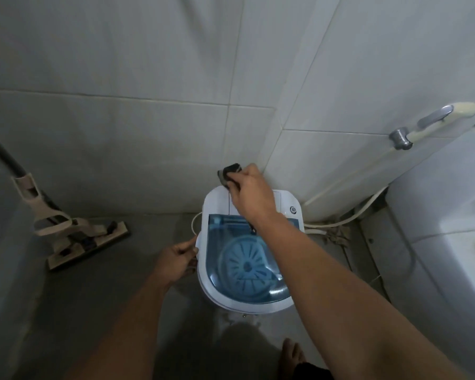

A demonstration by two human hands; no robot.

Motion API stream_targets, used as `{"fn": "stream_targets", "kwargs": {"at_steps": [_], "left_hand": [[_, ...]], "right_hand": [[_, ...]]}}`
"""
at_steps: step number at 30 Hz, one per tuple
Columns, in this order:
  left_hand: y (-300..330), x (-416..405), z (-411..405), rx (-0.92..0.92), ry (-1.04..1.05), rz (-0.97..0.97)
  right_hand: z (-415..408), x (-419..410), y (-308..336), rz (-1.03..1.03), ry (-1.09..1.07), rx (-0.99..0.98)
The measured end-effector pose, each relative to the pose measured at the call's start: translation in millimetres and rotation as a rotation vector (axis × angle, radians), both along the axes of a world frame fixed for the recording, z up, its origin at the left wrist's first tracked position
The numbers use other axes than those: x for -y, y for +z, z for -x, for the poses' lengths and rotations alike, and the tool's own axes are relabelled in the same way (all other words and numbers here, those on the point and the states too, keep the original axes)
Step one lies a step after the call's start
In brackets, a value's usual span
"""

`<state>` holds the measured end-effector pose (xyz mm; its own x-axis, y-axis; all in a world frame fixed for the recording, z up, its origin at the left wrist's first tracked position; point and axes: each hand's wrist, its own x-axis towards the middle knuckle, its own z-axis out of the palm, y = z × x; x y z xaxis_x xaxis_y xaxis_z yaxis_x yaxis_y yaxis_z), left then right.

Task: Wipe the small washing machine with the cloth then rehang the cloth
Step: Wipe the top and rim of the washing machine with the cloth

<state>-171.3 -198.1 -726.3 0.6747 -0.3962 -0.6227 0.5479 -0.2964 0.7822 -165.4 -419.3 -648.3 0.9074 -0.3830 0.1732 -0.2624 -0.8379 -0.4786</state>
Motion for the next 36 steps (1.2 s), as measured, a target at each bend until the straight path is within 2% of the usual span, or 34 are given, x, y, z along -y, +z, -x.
{"fn": "stream_targets", "kwargs": {"at_steps": [2,4,10,14,16,20,22,24,26,28,31,36], "left_hand": [[-1.5,-1.4,-0.7,0.02,-0.013,-0.008],[-0.8,-1.8,0.0,0.042,-0.014,-0.007],[0.9,-3.9,0.0,0.018,-0.026,0.017],[2.2,-4.0,-0.4,-0.015,-0.001,0.037],[0.4,-4.7,-0.2,-0.026,-0.008,0.038],[-4.6,-5.8,-3.6,-0.014,-0.009,0.019],[-0.9,-5.3,-1.5,-0.015,-0.016,0.02],[2.2,-4.5,0.5,-0.024,-0.016,0.013],[4.1,-2.7,1.3,-0.024,-0.01,0.003],[3.0,-2.1,0.6,-0.009,0.001,-0.003],[0.7,-2.8,1.0,-0.004,0.001,-0.009],[0.0,-2.4,1.2,-0.012,-0.005,-0.01]], "right_hand": [[-19.1,6.9,-2.8,0.068,-0.035,-0.071],[-22.7,-1.3,-12.9,0.112,0.021,-0.157],[26.6,-47.3,-41.3,0.212,0.273,-0.087],[77.5,-64.0,-42.6,0.129,0.32,-0.11],[107.0,-69.2,-40.9,0.121,0.431,-0.162],[143.3,-55.2,-17.9,-0.034,0.622,-0.276],[138.9,-35.1,-12.8,-0.045,0.468,-0.228],[128.7,-12.2,-15.5,-0.065,0.148,-0.12],[119.5,-0.5,-24.1,-0.019,-0.127,-0.097],[114.7,-10.8,-34.0,0.02,-0.262,-0.07],[113.8,-51.4,-43.6,0.028,-0.263,-0.036],[139.3,-98.4,-49.0,0.028,0.078,-0.088]]}}
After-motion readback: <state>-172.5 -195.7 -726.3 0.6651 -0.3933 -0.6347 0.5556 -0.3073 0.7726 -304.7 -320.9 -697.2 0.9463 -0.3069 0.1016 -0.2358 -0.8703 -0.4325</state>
